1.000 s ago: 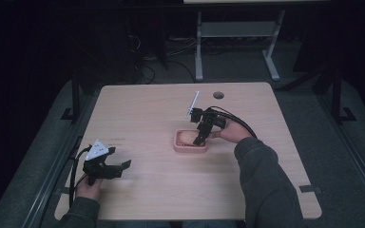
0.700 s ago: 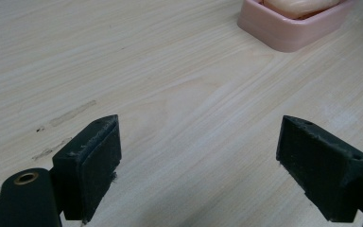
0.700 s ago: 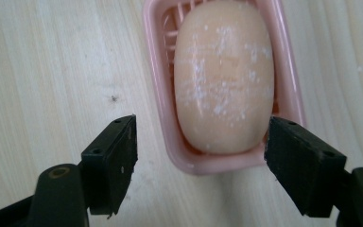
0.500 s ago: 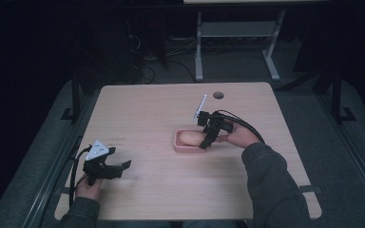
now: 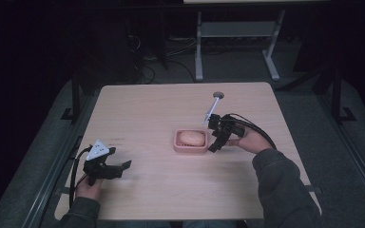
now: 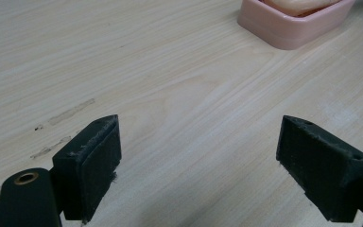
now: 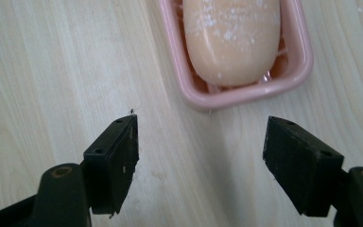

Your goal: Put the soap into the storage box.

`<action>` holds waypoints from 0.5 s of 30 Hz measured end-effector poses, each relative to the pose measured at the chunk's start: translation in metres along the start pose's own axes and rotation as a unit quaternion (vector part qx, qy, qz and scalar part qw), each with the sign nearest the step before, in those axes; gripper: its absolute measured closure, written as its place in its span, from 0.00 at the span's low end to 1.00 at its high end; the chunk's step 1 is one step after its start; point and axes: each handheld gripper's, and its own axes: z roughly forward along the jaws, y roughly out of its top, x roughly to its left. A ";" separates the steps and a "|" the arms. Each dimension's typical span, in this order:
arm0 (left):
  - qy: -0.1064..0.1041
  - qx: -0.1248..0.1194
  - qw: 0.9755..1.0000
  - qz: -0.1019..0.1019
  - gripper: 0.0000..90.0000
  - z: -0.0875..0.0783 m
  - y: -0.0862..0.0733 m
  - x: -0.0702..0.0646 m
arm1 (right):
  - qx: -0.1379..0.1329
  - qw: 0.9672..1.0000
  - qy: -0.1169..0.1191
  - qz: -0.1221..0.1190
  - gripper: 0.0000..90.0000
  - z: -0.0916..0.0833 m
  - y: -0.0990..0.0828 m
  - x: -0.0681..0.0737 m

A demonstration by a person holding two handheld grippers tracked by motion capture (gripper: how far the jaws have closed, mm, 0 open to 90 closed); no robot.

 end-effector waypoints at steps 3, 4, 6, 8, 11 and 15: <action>-0.001 0.000 1.000 -0.001 0.16 0.000 0.000 0.000 | 0.002 1.000 -0.003 0.006 0.30 -0.003 -0.010 0.000; 0.000 0.000 1.000 -0.001 0.16 0.000 0.000 0.000 | 0.002 1.000 -0.003 0.006 0.30 -0.003 -0.010 0.000; 0.000 0.001 1.000 -0.001 0.16 0.000 0.000 0.000 | -0.004 1.000 -0.003 0.015 0.30 -0.005 -0.017 0.000; 0.000 0.001 1.000 -0.001 0.16 0.001 0.000 0.000 | -0.004 1.000 -0.003 0.015 0.30 -0.005 -0.020 0.000; 0.000 0.002 1.000 0.002 0.16 0.001 0.000 0.000 | -0.006 1.000 -0.004 0.021 0.30 -0.005 -0.027 0.001; 0.000 0.001 1.000 0.001 0.16 0.001 0.000 -0.001 | -0.008 1.000 -0.003 0.028 0.30 -0.005 -0.037 0.002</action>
